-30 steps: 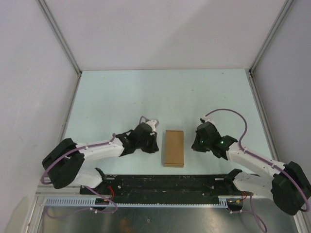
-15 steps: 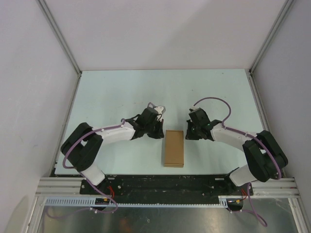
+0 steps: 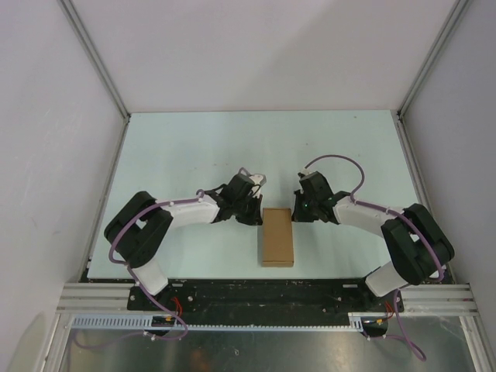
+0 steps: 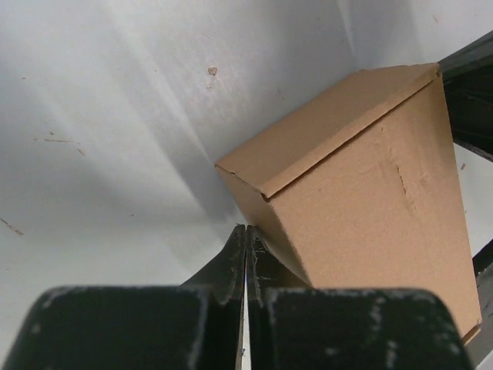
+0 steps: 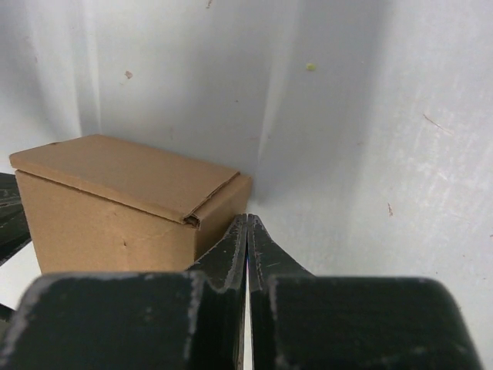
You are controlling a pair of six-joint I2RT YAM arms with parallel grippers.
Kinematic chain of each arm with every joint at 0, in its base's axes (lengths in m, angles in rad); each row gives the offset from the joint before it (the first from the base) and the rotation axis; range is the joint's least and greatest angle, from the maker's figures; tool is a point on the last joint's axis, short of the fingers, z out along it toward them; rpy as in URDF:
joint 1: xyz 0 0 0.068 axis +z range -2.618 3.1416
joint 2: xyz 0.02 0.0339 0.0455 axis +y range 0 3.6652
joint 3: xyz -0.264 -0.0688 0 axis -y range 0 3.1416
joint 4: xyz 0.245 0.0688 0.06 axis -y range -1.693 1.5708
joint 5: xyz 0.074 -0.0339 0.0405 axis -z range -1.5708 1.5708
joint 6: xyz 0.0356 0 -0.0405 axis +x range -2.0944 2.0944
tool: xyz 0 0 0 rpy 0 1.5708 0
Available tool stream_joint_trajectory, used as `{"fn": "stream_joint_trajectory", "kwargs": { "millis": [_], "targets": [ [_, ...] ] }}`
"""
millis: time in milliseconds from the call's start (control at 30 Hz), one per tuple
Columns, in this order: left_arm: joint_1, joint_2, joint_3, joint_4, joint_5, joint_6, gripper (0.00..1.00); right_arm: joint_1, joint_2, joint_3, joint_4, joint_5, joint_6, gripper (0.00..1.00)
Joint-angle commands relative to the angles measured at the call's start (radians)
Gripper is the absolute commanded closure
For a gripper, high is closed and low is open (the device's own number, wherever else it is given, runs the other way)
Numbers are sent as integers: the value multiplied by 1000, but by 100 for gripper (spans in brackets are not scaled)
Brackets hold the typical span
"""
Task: Fold the paper box
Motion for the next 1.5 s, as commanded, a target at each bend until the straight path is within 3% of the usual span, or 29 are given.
{"fn": "stream_joint_trajectory", "kwargs": {
  "millis": [0, 367, 567, 667, 733, 867, 900, 967, 1067, 1100, 1167, 1233, 1333, 1367, 1467],
  "targets": [
    [-6, -7, 34, 62, 62, 14, 100, 8, 6, 31, 96, -71, 4, 100],
    [-36, -4, 31, 127, 59, -1, 100, 19, -18, 33, 99, -60, 17, 100],
    [13, -17, 67, 72, 30, 37, 100, -38, -46, 62, 69, -25, 14, 100],
    [74, -33, 87, -8, -48, 60, 94, -93, -64, 82, 11, 15, 22, 95],
    [137, -59, 61, -19, -73, 54, 83, -113, -86, 80, -20, 56, 14, 90],
    [200, -182, -28, -25, -113, 42, 41, -134, -142, 79, -105, 127, -12, 73],
    [203, -257, -61, -27, -117, 42, 35, -142, -171, 72, -114, 139, -16, 70],
    [203, -347, -101, -28, -145, 29, 29, -153, -222, 65, -135, 193, -30, 66],
    [203, -562, -186, -30, -198, 12, 24, -197, -363, 25, -123, 256, -56, 43],
    [203, -614, -221, -31, -202, 14, 12, -217, -445, -4, -113, 250, -65, 39],
    [203, -775, -256, -28, -247, 28, 1, -268, -530, -41, -62, 224, -72, 34],
    [203, -863, -295, -31, -315, 22, 0, -303, -639, -113, 13, 218, -67, 31],
    [203, -990, -331, -44, -416, 31, 0, -308, -757, -243, 170, 273, -62, 13],
    [204, -1042, -344, -48, -430, 34, 0, -309, -779, -275, 229, 290, -70, 1],
    [201, -1110, -376, -48, -490, 5, 0, -306, -849, -412, 429, 297, -225, 0]
  ]
}}
